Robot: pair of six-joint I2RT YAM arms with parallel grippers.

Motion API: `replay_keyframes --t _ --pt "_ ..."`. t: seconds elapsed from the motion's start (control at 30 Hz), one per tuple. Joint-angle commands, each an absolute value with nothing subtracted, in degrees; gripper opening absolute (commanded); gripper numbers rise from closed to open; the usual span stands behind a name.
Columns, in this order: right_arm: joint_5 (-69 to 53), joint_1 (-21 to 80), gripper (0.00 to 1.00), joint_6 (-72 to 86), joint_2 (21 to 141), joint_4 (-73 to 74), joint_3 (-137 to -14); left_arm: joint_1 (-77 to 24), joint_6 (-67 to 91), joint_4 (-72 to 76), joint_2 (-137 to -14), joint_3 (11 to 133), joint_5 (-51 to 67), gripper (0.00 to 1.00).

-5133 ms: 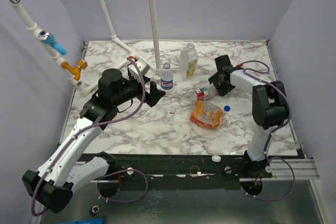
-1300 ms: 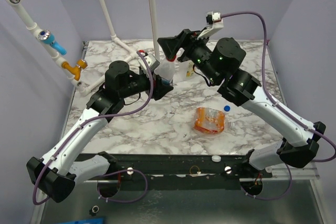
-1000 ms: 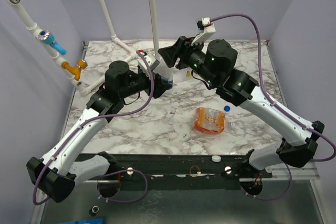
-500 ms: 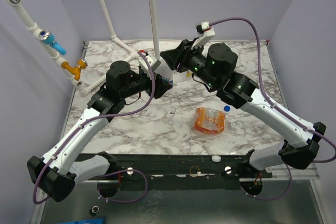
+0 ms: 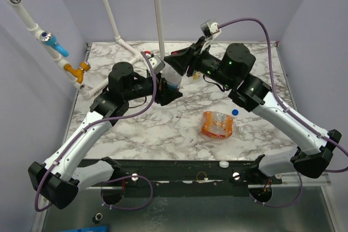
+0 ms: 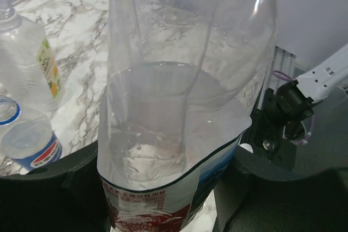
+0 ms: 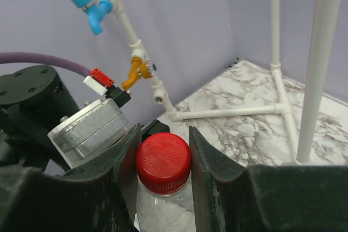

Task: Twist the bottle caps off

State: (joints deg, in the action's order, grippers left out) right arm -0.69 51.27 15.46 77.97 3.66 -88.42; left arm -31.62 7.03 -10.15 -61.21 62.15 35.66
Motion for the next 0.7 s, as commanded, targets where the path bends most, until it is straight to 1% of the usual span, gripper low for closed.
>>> replay_keyframes --t 0.0,0.1,0.2,0.23,0.33,0.37,0.4,0.43,0.5,0.57,0.6,0.67 --pt "-26.66 46.90 0.01 14.50 76.11 0.63 -89.98 -31.77 10.85 -9.76 -61.08 63.63 46.73 0.04" --pt "-36.49 45.36 0.01 14.63 75.65 0.53 -89.07 -31.82 11.25 -9.74 -60.99 63.68 48.34 0.04" --pt "-43.71 43.03 0.00 15.88 75.76 -1.32 -88.45 -31.82 10.91 -9.70 -60.81 63.63 48.95 0.02" --pt "-45.34 42.37 0.01 16.39 75.72 -1.55 -88.10 -31.86 10.78 -9.75 -60.75 63.57 48.87 0.00" --pt "-45.94 40.34 0.00 17.71 75.56 -1.23 -87.80 -31.82 10.10 -10.05 -60.56 63.37 48.32 0.00" --pt "-45.07 40.15 0.03 17.62 75.59 -0.59 -87.94 -31.81 9.58 -10.13 -60.56 63.29 47.81 0.00" --pt "-43.06 40.14 0.16 17.33 75.56 -0.12 -88.23 -31.82 8.97 -10.34 -60.47 63.17 47.07 0.00" --pt "-39.65 40.16 0.38 17.41 75.55 1.48 -88.47 -31.82 8.08 -10.51 -60.46 62.99 46.07 0.00" --pt "-30.76 40.16 0.66 17.56 75.58 3.54 -88.81 -31.82 6.04 -10.72 -60.45 62.51 42.73 0.00" --pt "-22.89 40.17 0.85 18.01 75.95 5.62 -89.67 -31.81 3.20 -10.72 -60.47 61.80 38.12 0.00" --pt "-20.42 40.16 0.91 18.30 76.32 6.66 -90.57 -31.82 1.91 -10.72 -60.45 61.52 34.90 0.00" --pt "-18.26 40.17 0.95 19.24 77.26 8.29 -92.33 -31.79 -0.52 -10.64 -60.83 61.22 29.52 0.00"
